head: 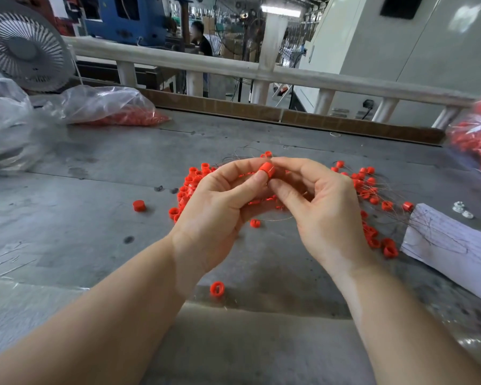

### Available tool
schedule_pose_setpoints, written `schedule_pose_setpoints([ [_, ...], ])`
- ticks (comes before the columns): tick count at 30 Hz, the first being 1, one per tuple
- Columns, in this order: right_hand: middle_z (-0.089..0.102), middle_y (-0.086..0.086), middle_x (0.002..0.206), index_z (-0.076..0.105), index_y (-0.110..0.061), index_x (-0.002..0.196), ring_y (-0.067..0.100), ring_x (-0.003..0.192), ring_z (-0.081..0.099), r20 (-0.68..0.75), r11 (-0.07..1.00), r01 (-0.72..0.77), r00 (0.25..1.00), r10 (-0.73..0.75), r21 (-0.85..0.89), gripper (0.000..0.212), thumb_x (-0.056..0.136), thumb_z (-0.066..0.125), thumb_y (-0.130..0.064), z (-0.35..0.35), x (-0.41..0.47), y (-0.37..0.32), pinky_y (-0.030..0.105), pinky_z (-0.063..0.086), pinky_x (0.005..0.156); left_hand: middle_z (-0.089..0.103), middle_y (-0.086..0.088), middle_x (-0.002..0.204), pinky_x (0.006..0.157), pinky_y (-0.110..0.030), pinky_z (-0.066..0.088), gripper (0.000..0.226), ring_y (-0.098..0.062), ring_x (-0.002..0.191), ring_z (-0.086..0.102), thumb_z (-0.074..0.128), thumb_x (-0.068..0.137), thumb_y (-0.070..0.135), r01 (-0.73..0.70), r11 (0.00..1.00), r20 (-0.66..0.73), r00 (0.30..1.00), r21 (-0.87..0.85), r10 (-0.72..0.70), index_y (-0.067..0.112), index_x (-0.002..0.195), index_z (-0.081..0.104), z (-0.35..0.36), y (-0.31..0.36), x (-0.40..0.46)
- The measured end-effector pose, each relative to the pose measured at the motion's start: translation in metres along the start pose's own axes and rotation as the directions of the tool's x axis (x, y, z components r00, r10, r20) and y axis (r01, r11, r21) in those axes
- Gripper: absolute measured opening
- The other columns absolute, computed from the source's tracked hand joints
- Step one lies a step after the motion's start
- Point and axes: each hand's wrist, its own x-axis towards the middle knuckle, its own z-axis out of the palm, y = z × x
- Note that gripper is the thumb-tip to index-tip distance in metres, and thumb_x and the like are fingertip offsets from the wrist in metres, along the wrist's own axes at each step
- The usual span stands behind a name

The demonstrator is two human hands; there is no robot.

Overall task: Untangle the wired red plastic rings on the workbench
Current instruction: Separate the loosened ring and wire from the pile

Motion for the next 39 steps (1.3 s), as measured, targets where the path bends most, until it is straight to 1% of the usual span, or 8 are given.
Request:
schedule_pose_setpoints([
  [4, 0.065, -0.012, 0.077, 0.069, -0.012, 0.095, -0.004, 0.072, 0.060, -0.096, 0.977, 0.129, 0.984, -0.147, -0.172, 0.013, 0.083, 0.067, -0.007, -0.002, -0.001, 0.000, 0.008, 0.044, 0.068, 0.070, 0.001, 0.075, 0.066, -0.021, 0.056, 0.023, -0.007, 0.069, 0.065, 0.063, 0.070, 0.019, 0.019, 0.996, -0.063, 0.998, 0.084, -0.013, 0.010, 0.090, 0.068, -0.002, -0.001, 0.001],
  [8, 0.063, -0.010, 0.073, 0.068, -0.014, 0.083, 0.000, 0.068, 0.057, -0.141, 0.961, 0.164, 0.970, -0.199, -0.224, 0.004, 0.083, 0.066, -0.010, -0.004, 0.001, -0.001, 0.006, 0.038, 0.065, 0.069, 0.004, 0.074, 0.067, -0.019, 0.053, 0.022, -0.004, 0.067, 0.063, 0.064, 0.068, 0.018, 0.054, 0.992, -0.069, 0.997, 0.111, -0.047, 0.012, 0.089, 0.069, -0.003, -0.001, 0.001],
  [16, 0.064, -0.003, 0.076, 0.065, -0.014, 0.084, 0.004, 0.070, 0.056, -0.136, 0.952, 0.204, 0.962, -0.238, -0.228, 0.004, 0.085, 0.063, -0.010, -0.004, 0.001, -0.003, 0.010, 0.039, 0.068, 0.069, -0.001, 0.079, 0.067, -0.018, 0.054, 0.020, -0.006, 0.070, 0.063, 0.064, 0.069, 0.016, 0.086, 0.995, -0.034, 0.996, 0.047, -0.084, 0.014, 0.085, 0.074, -0.003, 0.000, 0.001],
  [25, 0.058, -0.017, 0.069, 0.063, -0.016, 0.081, -0.007, 0.063, 0.054, -0.112, 0.976, 0.132, 0.982, -0.153, -0.172, 0.012, 0.086, 0.062, -0.005, -0.003, 0.003, -0.004, 0.005, 0.037, 0.061, 0.067, 0.004, 0.070, 0.062, -0.016, 0.052, 0.019, -0.003, 0.061, 0.060, 0.063, 0.070, 0.018, 0.112, 0.989, -0.063, 0.992, 0.095, -0.106, 0.012, 0.087, 0.069, -0.001, 0.003, -0.001],
  [28, 0.059, -0.014, 0.069, 0.065, -0.012, 0.085, -0.009, 0.064, 0.056, -0.054, 0.985, 0.119, 0.990, -0.127, -0.126, 0.012, 0.087, 0.061, -0.001, -0.002, 0.002, -0.005, 0.003, 0.038, 0.060, 0.065, 0.004, 0.066, 0.057, -0.014, 0.050, 0.010, -0.003, 0.057, 0.058, 0.065, 0.068, 0.021, 0.136, 0.987, -0.087, 0.988, 0.083, -0.129, 0.015, 0.075, 0.070, -0.001, 0.005, -0.001],
  [31, 0.061, -0.005, 0.073, 0.067, -0.013, 0.091, -0.001, 0.066, 0.056, -0.019, 0.975, 0.153, 0.987, -0.158, -0.158, 0.013, 0.085, 0.064, -0.003, -0.003, 0.001, -0.007, 0.006, 0.038, 0.062, 0.065, 0.003, 0.063, 0.055, -0.015, 0.050, 0.012, -0.004, 0.055, 0.057, 0.066, 0.067, 0.025, 0.166, 0.983, -0.109, 0.982, 0.079, -0.157, 0.014, 0.070, 0.068, 0.000, 0.008, -0.001],
  [35, 0.067, 0.002, 0.080, 0.065, -0.022, 0.085, 0.002, 0.075, 0.059, -0.066, 0.982, 0.112, 0.990, -0.123, -0.152, 0.018, 0.085, 0.065, -0.004, -0.005, 0.003, -0.008, 0.006, 0.039, 0.066, 0.061, 0.002, 0.060, 0.052, -0.015, 0.049, 0.015, -0.005, 0.052, 0.055, 0.065, 0.067, 0.030, 0.187, 0.977, -0.117, 0.978, 0.107, -0.174, 0.017, 0.063, 0.071, 0.002, 0.008, -0.001],
  [39, 0.067, 0.003, 0.081, 0.067, -0.016, 0.085, 0.002, 0.074, 0.058, -0.069, 0.988, 0.059, 0.995, -0.069, -0.142, 0.011, 0.086, 0.065, -0.005, -0.006, 0.003, -0.008, 0.009, 0.041, 0.069, 0.064, 0.003, 0.065, 0.053, -0.015, 0.049, 0.013, -0.005, 0.053, 0.056, 0.065, 0.066, 0.025, 0.090, 0.987, -0.124, 0.990, 0.135, -0.073, 0.016, 0.072, 0.071, -0.001, 0.009, -0.001],
])
